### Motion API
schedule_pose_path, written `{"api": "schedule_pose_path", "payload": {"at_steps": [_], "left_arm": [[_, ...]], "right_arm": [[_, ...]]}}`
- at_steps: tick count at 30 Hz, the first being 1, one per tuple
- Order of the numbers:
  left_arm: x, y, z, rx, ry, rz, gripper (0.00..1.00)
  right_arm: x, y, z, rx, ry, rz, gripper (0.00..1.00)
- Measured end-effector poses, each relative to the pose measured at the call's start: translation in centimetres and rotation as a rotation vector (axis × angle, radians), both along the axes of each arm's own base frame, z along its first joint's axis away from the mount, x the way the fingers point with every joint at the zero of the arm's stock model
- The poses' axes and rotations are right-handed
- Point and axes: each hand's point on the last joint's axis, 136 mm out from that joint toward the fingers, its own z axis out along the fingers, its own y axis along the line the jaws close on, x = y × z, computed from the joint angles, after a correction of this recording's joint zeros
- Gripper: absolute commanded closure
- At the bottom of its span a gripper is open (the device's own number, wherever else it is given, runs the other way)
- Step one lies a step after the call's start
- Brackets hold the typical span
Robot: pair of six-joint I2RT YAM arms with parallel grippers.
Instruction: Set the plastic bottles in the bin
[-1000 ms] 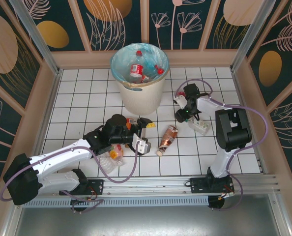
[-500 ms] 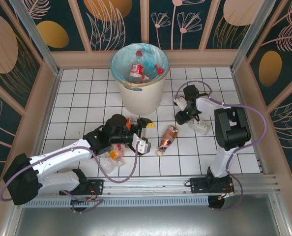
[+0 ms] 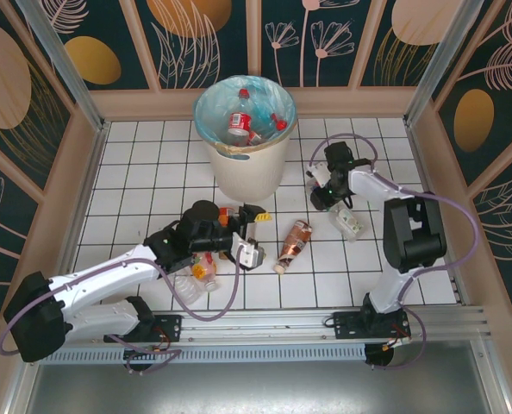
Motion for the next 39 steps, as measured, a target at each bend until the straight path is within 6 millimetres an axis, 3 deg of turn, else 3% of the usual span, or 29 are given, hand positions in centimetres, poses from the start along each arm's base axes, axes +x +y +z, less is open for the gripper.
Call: {"api": "schedule_pose_path", "payload": {"at_steps": [4, 8, 12, 14, 18, 23, 26, 34, 37, 39], "left_arm": [[1.0, -0.4, 2.7, -0.097, 0.068, 0.075, 0.12], [3.0, -0.5, 7.7, -0.275, 0.136, 0.208, 0.11], [5.8, 1.0, 12.7, -0.487, 0.202, 0.399, 0.1], [7.2, 2.3, 15.1, -0.603, 0.231, 0.503, 0.1], [9.5, 5.3, 17.8, -0.777, 0.292, 0.674, 0.09], [13.7, 11.1, 21.1, -1.007, 0.396, 0.868, 0.1], [15.1, 14.0, 22.5, -1.11, 0.416, 0.935, 0.1], [16.8, 16.8, 21.7, -1.176, 0.469, 1.026, 0.1], [17.4, 17.3, 21.2, -1.186, 0.484, 1.05, 0.11], [17.7, 17.2, 20.7, -1.179, 0.493, 1.059, 0.11]], "right_arm": [[0.2, -0.3, 4.4, 0.033, -0.119, -0.038, 0.65], [0.0, -0.4, 9.5, 0.093, -0.255, -0.074, 0.68], [-0.3, -0.5, 14.5, 0.155, -0.391, -0.099, 0.71], [-0.1, -0.5, 17.2, 0.184, -0.459, -0.108, 0.72], [0.3, 0.2, 22.9, 0.256, -0.605, -0.113, 0.73], [-0.1, 3.5, 31.7, 0.384, -0.845, -0.04, 0.72], [-1.1, 6.1, 36.7, 0.478, -0.986, 0.028, 0.73], [-2.9, 13.2, 47.9, 0.771, -1.263, 0.238, 0.74], [-2.6, 16.5, 49.6, 0.865, -1.3, 0.313, 0.74], [-1.7, 18.1, 49.3, 0.9, -1.299, 0.332, 0.75]]}}
